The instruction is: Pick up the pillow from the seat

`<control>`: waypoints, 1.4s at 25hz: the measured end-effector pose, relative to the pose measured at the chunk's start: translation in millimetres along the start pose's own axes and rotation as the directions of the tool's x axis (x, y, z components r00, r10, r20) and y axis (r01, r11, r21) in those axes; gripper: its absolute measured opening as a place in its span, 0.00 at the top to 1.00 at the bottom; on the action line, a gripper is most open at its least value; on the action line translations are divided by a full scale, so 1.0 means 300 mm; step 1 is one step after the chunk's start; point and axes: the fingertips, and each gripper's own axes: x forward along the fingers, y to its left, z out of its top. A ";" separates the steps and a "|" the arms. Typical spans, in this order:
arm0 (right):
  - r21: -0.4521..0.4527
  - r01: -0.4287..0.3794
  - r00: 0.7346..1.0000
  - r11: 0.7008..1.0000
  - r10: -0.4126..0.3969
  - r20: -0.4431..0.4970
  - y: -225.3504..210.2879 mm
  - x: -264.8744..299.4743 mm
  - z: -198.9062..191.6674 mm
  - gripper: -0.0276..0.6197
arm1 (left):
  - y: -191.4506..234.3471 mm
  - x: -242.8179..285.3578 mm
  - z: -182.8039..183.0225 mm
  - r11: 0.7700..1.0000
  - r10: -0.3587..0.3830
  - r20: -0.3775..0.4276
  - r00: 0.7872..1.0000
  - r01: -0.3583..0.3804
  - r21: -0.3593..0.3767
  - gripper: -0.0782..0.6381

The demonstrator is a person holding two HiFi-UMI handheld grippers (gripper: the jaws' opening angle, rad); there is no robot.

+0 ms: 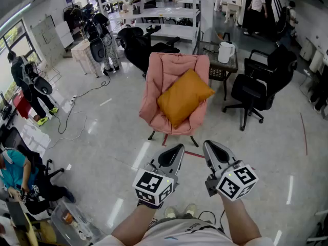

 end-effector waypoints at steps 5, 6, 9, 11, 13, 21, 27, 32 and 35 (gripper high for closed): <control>0.001 -0.001 1.000 1.000 0.001 0.000 -0.003 -0.011 0.013 0.93 | -0.022 0.008 0.012 1.000 -0.003 0.000 1.000 0.003 0.003 0.88; 0.000 -0.004 1.000 1.000 0.004 0.001 -0.003 -0.013 0.016 0.93 | -0.025 0.009 0.014 1.000 -0.003 0.000 1.000 0.003 0.005 0.88; -0.001 -0.005 1.000 1.000 0.005 0.002 -0.003 -0.022 0.016 0.93 | -0.036 0.010 0.015 1.000 -0.002 0.002 1.000 0.002 0.008 0.88; 0.001 -0.007 1.000 1.000 0.007 0.005 0.000 -0.029 0.013 0.93 | -0.042 0.007 0.011 1.000 -0.004 0.002 1.000 0.004 0.008 0.88; 0.008 -0.024 1.000 1.000 0.024 0.017 0.010 -0.036 0.011 0.93 | -0.048 0.002 0.008 1.000 -0.010 0.010 1.000 0.010 0.003 0.88; 0.024 -0.084 0.996 0.996 0.083 0.020 -0.011 -0.071 0.005 0.93 | -0.087 0.035 0.016 1.000 -0.017 0.036 0.999 0.018 -0.018 0.88; 0.038 -0.098 0.994 0.994 0.096 0.048 -0.078 -0.112 0.038 0.93 | -0.123 0.087 0.019 1.000 -0.003 0.036 0.999 0.003 -0.004 0.88; 0.046 -0.109 0.993 0.993 0.106 0.057 -0.137 -0.120 0.048 0.93 | -0.153 0.150 0.017 1.000 -0.008 0.027 1.000 0.007 0.013 0.88; 0.041 -0.105 0.993 0.994 0.102 0.064 -0.172 -0.112 0.060 0.93 | -0.140 0.191 0.025 1.000 -0.008 0.035 0.999 0.007 0.019 0.88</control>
